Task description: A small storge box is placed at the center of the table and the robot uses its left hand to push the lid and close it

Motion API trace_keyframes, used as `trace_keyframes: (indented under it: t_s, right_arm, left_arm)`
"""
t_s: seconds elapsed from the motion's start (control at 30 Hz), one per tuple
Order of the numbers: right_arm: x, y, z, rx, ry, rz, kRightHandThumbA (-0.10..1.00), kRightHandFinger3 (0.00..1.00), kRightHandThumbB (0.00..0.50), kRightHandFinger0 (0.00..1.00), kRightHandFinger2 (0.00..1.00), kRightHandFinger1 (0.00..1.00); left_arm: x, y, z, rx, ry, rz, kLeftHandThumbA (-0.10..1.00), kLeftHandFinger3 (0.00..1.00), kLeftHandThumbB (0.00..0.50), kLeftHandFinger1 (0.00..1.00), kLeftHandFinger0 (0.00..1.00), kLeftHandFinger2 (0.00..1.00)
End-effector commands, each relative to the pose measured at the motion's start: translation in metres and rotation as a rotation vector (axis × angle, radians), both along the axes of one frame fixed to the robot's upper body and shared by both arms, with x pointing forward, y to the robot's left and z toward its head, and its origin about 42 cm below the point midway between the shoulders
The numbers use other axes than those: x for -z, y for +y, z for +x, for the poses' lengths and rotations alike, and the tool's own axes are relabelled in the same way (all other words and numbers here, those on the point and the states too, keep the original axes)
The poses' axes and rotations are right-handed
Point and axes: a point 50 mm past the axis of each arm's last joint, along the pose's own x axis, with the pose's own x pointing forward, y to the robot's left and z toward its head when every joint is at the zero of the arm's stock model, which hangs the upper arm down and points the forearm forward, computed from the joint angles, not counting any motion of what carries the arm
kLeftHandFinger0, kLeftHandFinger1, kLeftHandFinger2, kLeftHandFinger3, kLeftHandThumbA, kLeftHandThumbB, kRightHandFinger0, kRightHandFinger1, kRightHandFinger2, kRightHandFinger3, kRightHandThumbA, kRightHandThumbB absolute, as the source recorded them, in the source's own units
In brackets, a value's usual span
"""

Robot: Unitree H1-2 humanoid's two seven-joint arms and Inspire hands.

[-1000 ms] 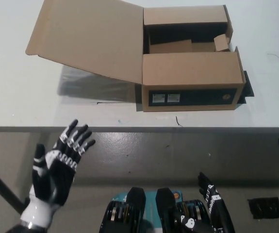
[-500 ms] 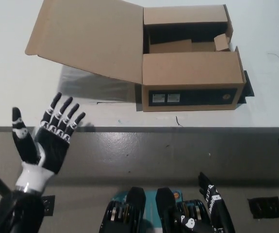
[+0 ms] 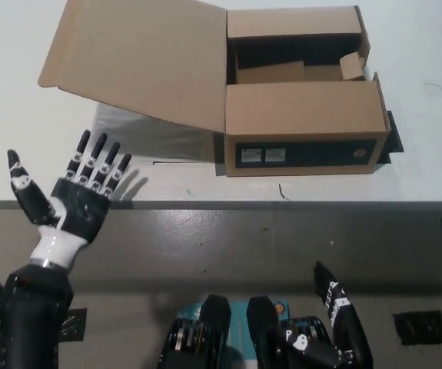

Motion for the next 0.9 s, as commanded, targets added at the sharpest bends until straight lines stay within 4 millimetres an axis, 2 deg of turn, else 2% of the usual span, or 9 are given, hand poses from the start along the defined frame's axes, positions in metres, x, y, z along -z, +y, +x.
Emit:
trace_keyframes:
  t_s: [0.0,0.33,0.67,0.87]
  right_arm:
    - [-0.017,0.002,0.008,0.007,-0.116,0.015,1.0,1.0,0.365,1.0,1.0,1.0]
    - [-0.018,0.004,0.009,0.002,-0.119,0.018,1.0,1.0,0.368,1.0,1.0,1.0]
    - [-0.022,0.004,0.015,-0.005,-0.133,0.022,1.0,1.0,0.373,1.0,1.0,1.0]
    - [-0.025,0.004,0.018,-0.01,-0.146,0.02,1.0,1.0,0.369,1.0,1.0,1.0]
  left_arm:
    - [-0.028,-0.004,0.021,0.108,-0.106,-0.042,1.0,1.0,0.363,1.0,1.0,1.0]
    - [-0.06,-0.019,0.062,0.142,-0.114,0.005,1.0,1.0,0.371,1.0,1.0,1.0]
    - [-0.104,-0.05,0.101,0.168,-0.133,0.057,1.0,1.0,0.386,1.0,1.0,1.0]
    - [-0.15,-0.079,0.125,0.194,-0.192,0.157,1.0,1.0,0.393,1.0,1.0,1.0]
